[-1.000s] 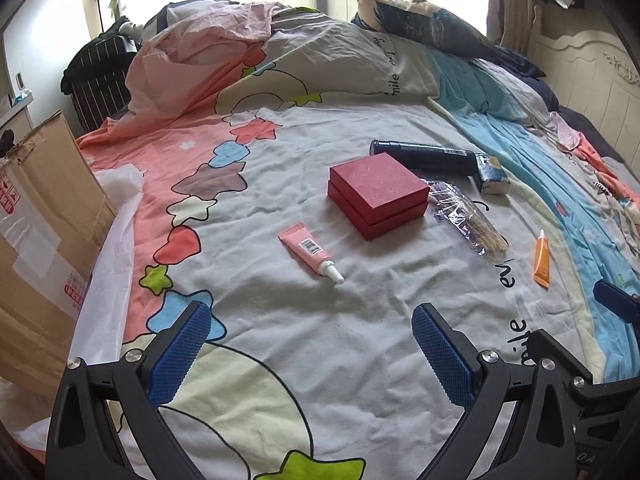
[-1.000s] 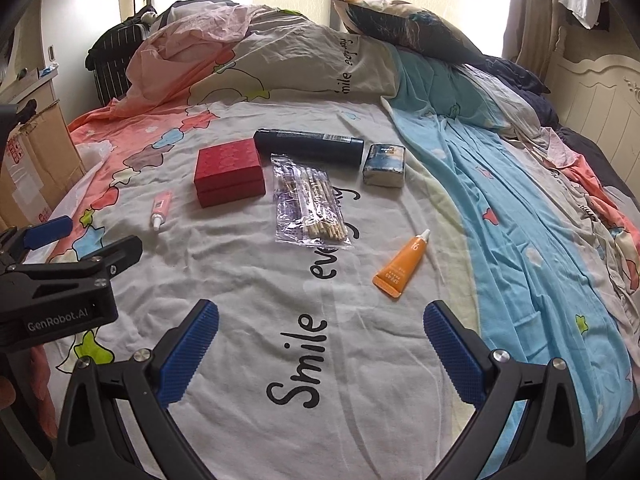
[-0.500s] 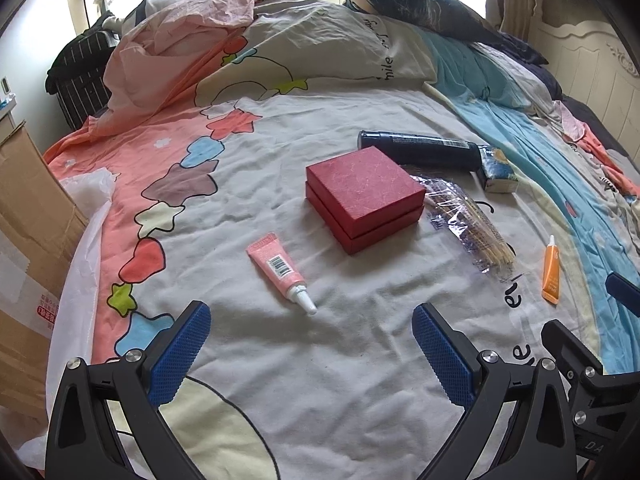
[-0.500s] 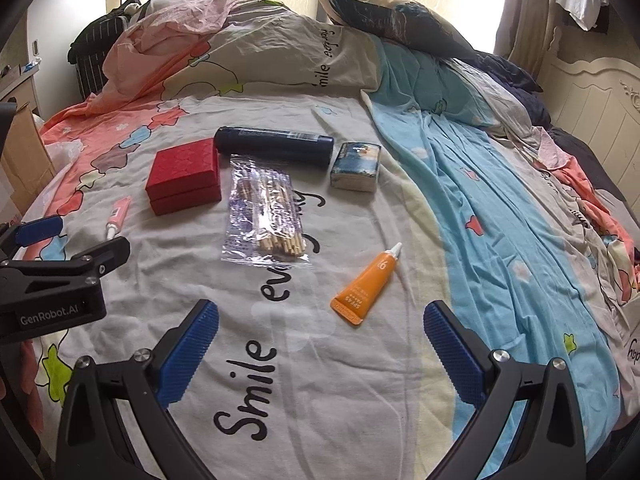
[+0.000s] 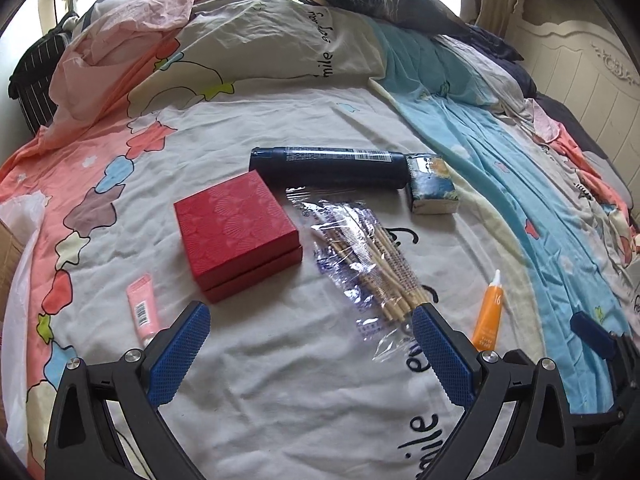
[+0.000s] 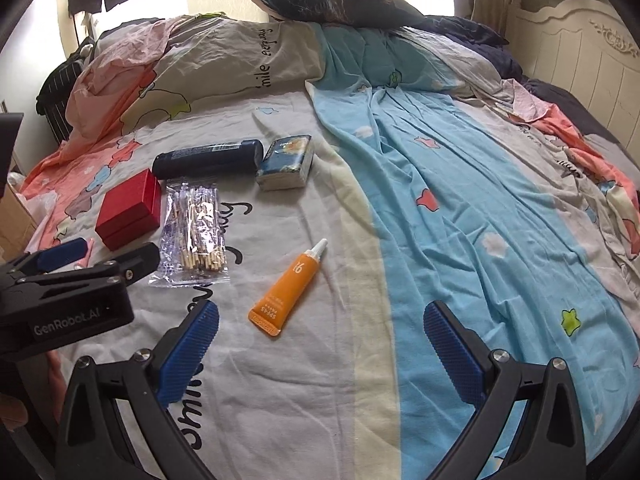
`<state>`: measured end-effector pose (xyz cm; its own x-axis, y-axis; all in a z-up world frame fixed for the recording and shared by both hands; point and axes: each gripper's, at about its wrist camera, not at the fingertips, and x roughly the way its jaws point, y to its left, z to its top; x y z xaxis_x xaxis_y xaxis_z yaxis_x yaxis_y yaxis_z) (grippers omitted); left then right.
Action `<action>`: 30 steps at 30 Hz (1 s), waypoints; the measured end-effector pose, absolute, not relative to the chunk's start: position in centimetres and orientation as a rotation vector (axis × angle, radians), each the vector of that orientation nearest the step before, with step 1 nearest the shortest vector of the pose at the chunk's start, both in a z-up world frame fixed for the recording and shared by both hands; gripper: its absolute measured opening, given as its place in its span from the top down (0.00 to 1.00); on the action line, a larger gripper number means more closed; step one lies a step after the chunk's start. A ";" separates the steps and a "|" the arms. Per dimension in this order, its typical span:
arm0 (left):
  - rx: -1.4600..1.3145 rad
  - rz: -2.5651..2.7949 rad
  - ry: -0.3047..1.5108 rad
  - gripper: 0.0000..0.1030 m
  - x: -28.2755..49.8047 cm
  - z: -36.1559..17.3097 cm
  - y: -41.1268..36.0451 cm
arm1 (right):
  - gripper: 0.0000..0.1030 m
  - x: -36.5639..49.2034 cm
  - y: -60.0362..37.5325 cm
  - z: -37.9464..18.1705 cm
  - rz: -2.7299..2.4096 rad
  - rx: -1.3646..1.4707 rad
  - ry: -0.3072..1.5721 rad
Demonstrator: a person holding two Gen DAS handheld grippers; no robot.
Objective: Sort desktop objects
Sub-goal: 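Grasp the cotton swab bag with the left tool while the right tool grasps the orange tube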
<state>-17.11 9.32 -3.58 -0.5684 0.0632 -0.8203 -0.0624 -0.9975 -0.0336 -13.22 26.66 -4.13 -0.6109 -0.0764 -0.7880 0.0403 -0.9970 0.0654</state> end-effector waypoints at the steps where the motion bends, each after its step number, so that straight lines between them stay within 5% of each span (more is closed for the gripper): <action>1: -1.429 2.720 0.005 0.00 -17.4 -3.7 9.6 | 0.00 -13.5 26.9 -4.3 -2.746 1.359 -0.098; 26: -1.460 2.730 0.162 0.00 -21.1 -5.7 12.8 | 0.07 -16.9 26.4 -6.5 -2.745 1.451 -0.138; 30: -1.454 2.714 0.181 0.14 -21.1 -5.9 12.9 | 0.09 -17.2 25.9 -6.8 -2.760 1.463 -0.081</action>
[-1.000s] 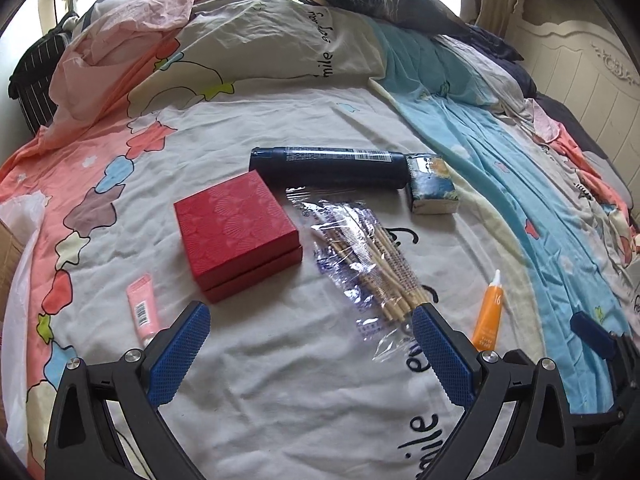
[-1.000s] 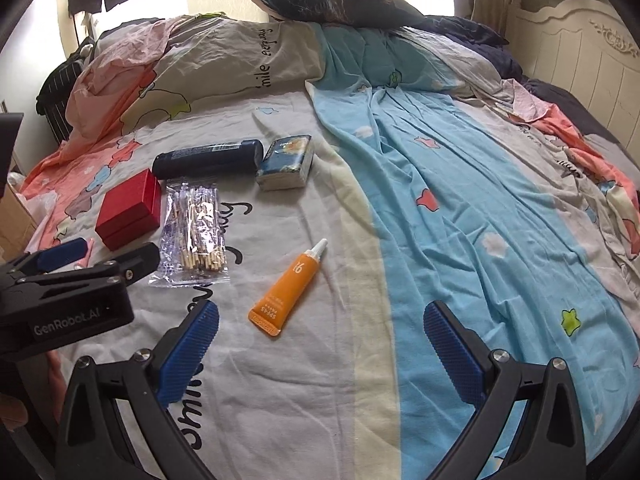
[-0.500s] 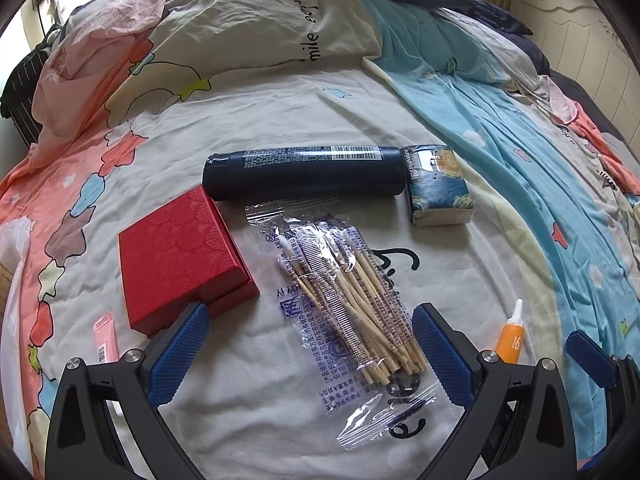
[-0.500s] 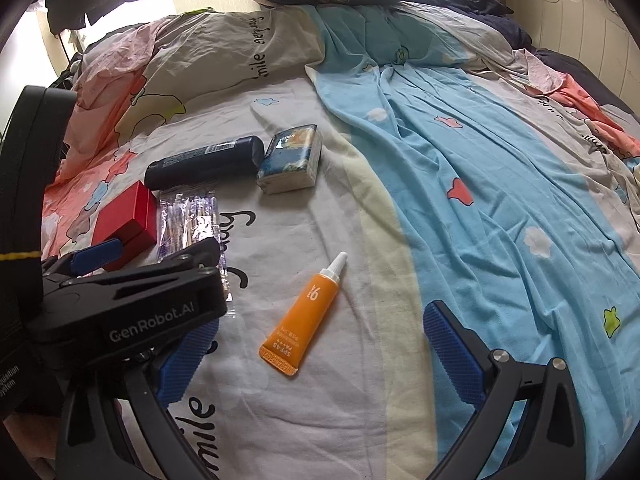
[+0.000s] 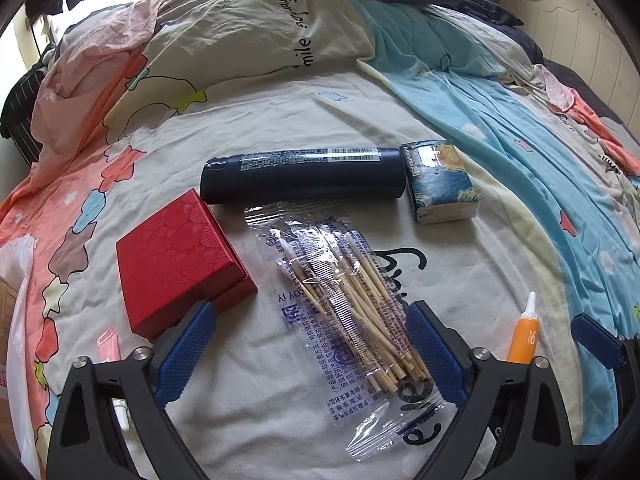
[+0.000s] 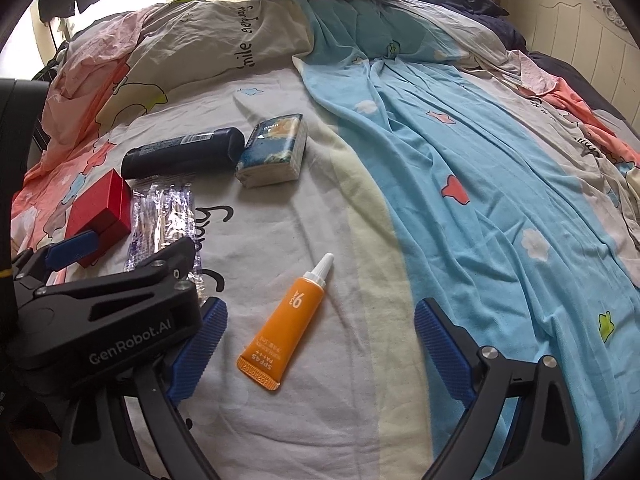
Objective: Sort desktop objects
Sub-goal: 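Grasp the cotton swab bag with the left tool while the right tool grasps the orange tube, then lift the swab bag with the left tool while the right tool lifts the orange tube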
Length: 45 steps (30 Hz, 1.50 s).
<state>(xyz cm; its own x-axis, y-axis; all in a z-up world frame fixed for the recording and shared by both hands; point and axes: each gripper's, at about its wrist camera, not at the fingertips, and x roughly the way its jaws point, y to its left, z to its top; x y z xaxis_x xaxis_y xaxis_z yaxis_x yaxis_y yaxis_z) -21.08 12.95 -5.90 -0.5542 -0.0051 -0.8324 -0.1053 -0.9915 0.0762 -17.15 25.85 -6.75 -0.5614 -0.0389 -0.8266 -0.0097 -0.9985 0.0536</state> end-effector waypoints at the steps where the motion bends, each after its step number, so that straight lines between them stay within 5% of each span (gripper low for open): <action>1: -1.458 2.695 0.171 0.16 -21.0 -5.9 13.0 | 0.11 -17.2 25.7 -6.8 -2.766 1.466 -0.064; 9: -1.444 2.616 0.207 0.69 -20.4 -5.3 13.5 | 0.32 -17.5 25.6 -7.1 -2.795 1.472 0.004; 12: -1.434 2.604 0.229 0.78 -20.1 -5.0 13.5 | 0.36 -17.5 25.7 -7.0 -2.797 1.467 -0.003; 21: -1.431 2.590 0.240 0.80 -19.2 -4.6 13.0 | 0.41 -17.5 25.4 -7.0 -2.803 1.474 -0.004; 25: -1.426 2.587 0.250 0.80 -18.6 -4.4 12.5 | 0.63 -17.2 24.8 -6.8 -2.782 1.456 0.004; 27: -1.424 2.586 0.255 0.80 -18.4 -4.3 12.3 | 0.83 -16.9 24.8 -6.6 -2.782 1.450 -0.013; 45: -1.409 2.600 0.276 0.80 -16.7 -3.0 10.3 | 0.83 -15.0 26.3 -4.0 -2.740 1.328 -0.270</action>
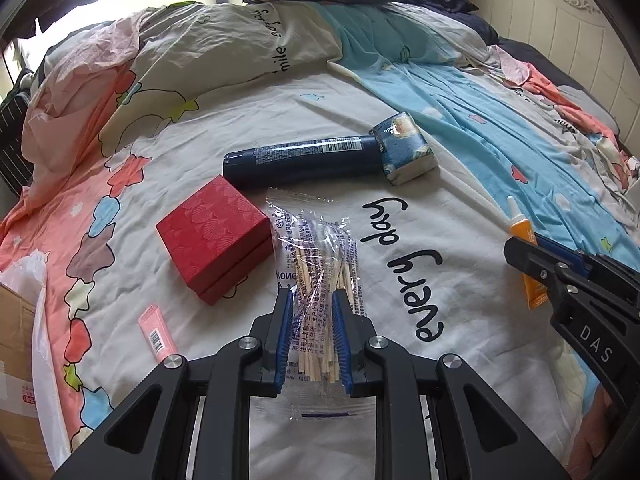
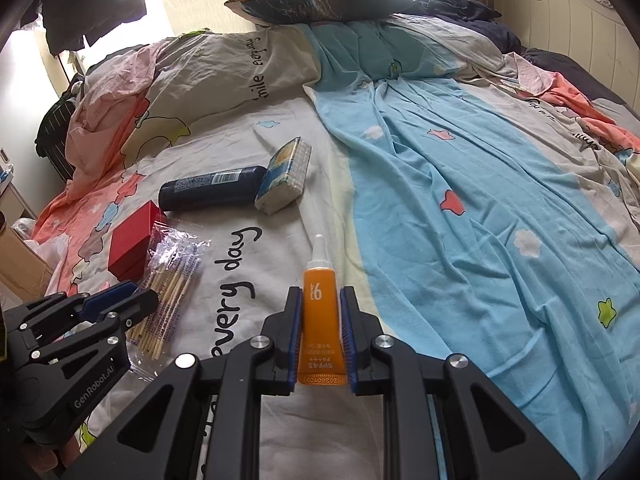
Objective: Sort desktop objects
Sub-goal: 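Lift the swab bag with the left tool while the right tool lifts the orange tube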
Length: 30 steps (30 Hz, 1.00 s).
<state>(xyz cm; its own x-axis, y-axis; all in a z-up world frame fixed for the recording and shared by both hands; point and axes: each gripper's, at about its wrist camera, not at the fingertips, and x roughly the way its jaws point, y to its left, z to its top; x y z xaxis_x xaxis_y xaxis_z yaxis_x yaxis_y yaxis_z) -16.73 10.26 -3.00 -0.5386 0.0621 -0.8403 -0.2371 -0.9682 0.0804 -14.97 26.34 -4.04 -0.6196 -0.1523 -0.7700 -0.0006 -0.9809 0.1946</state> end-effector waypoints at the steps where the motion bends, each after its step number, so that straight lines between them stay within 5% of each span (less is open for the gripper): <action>1: -1.409 2.601 0.276 0.80 -16.7 -3.0 10.2 | 0.83 -14.9 26.5 -4.0 -2.736 1.324 -0.276; 19: -1.404 2.600 0.292 0.80 -16.2 -3.2 10.8 | 0.83 -13.1 27.8 -2.8 -2.678 1.255 -0.326; 24: -1.396 2.602 0.303 0.80 -16.0 -3.2 11.0 | 0.83 -13.5 25.9 -3.5 -2.683 1.307 -0.155; 30: -1.406 2.597 0.305 0.80 -16.1 -3.5 10.8 | 0.70 -14.6 24.3 -6.0 -2.676 1.401 -0.017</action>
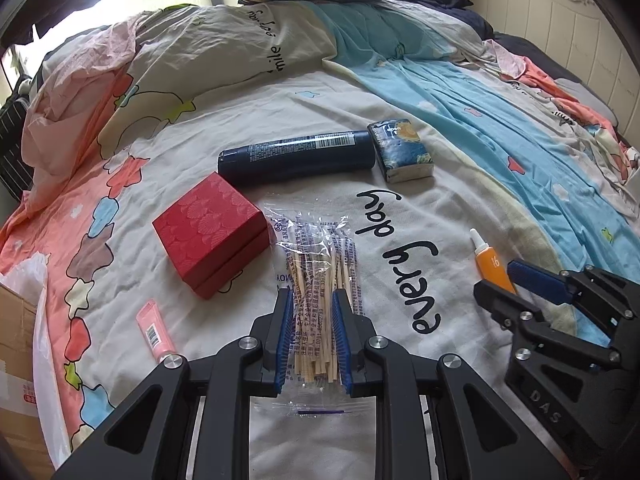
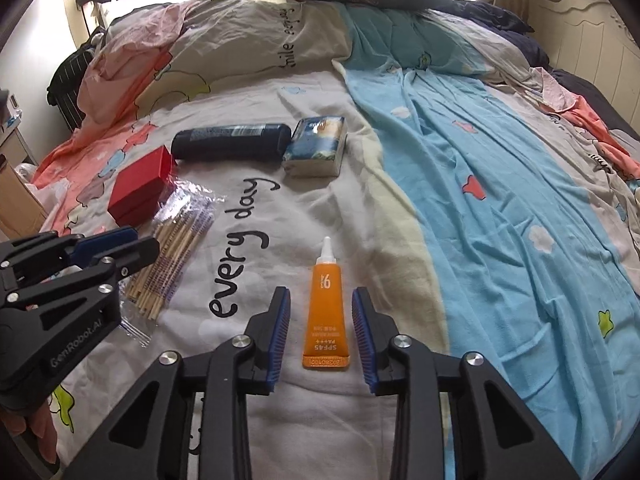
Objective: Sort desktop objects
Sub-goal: 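Lift the swab bag with the left tool while the right tool lifts the orange tube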
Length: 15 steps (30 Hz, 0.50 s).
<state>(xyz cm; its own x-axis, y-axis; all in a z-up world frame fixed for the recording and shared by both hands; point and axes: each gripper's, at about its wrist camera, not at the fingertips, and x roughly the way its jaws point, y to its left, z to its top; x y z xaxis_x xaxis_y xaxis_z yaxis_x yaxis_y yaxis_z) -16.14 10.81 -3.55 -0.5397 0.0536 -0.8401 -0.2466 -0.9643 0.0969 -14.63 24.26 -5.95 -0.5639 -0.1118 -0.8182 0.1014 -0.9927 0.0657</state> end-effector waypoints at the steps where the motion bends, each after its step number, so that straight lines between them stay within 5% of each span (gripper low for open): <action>1: -1.410 2.596 0.304 0.80 -16.2 -3.7 10.8 | 0.70 -14.8 24.0 -6.4 -2.674 1.417 0.004; 10: -1.413 2.610 0.310 0.75 -16.4 -4.8 10.7 | 0.70 -15.1 23.6 -6.6 -2.684 1.435 0.039; 12: -1.399 2.640 0.348 0.44 -16.3 -5.0 10.9 | 0.70 -15.1 23.5 -6.7 -2.687 1.434 0.047; 15: -1.318 2.704 0.466 0.12 -15.8 -4.8 11.2 | 0.70 -15.0 23.3 -6.7 -2.693 1.433 0.059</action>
